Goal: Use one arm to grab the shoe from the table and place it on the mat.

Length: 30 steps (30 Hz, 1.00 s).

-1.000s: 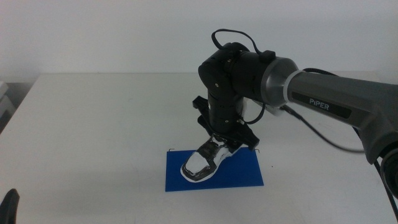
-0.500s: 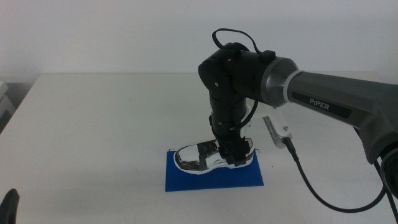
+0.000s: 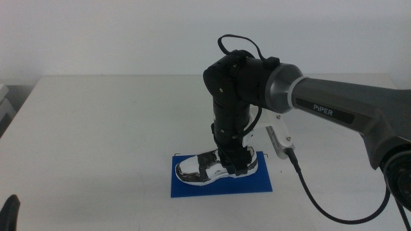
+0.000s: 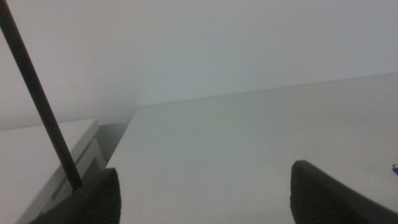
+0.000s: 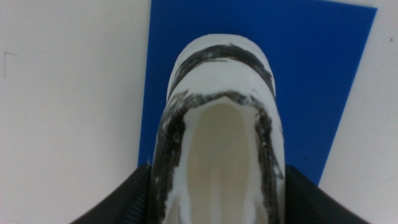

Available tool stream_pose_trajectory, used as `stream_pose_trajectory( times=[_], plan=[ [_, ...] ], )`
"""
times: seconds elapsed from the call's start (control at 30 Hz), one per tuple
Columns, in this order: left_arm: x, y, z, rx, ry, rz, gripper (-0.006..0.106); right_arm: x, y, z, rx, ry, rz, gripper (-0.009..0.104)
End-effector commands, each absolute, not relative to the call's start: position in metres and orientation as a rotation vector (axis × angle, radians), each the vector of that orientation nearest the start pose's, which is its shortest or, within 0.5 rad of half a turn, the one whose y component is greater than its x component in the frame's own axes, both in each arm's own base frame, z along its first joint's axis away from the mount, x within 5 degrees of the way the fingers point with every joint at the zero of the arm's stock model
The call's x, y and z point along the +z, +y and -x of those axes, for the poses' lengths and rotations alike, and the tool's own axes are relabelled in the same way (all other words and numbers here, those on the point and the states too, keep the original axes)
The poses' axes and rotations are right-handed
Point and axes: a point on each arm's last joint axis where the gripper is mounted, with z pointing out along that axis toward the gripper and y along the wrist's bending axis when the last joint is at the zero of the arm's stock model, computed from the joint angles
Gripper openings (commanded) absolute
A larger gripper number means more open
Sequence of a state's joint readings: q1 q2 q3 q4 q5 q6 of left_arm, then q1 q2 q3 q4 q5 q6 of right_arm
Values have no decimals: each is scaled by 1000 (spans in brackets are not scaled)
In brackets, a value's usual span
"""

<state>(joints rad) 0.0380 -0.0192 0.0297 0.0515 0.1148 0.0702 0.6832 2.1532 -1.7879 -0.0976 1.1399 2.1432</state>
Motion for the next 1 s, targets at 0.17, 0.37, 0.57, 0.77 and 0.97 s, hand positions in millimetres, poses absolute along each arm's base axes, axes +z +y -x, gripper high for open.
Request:
stream_pose_trajectory(
  times=[0.17,0.37,0.57,0.77,0.97],
  plan=[
    [199,2,-56,113,1533,-56,94,225,278,-354,323,2264,-1969,4],
    [199,2,-56,113,1533,-56,94,231,279,-351,352,2271,-1997,92],
    [199,2,-56,113,1533,-56,94,256,274,-345,384,2262,-1996,92],
    [199,2,-56,113,1533,-56,94,305,263,-332,419,2296,-1926,92],
    [199,2,-56,113,1533,-56,94,379,244,-310,642,2448,-1410,92]
  ],
)
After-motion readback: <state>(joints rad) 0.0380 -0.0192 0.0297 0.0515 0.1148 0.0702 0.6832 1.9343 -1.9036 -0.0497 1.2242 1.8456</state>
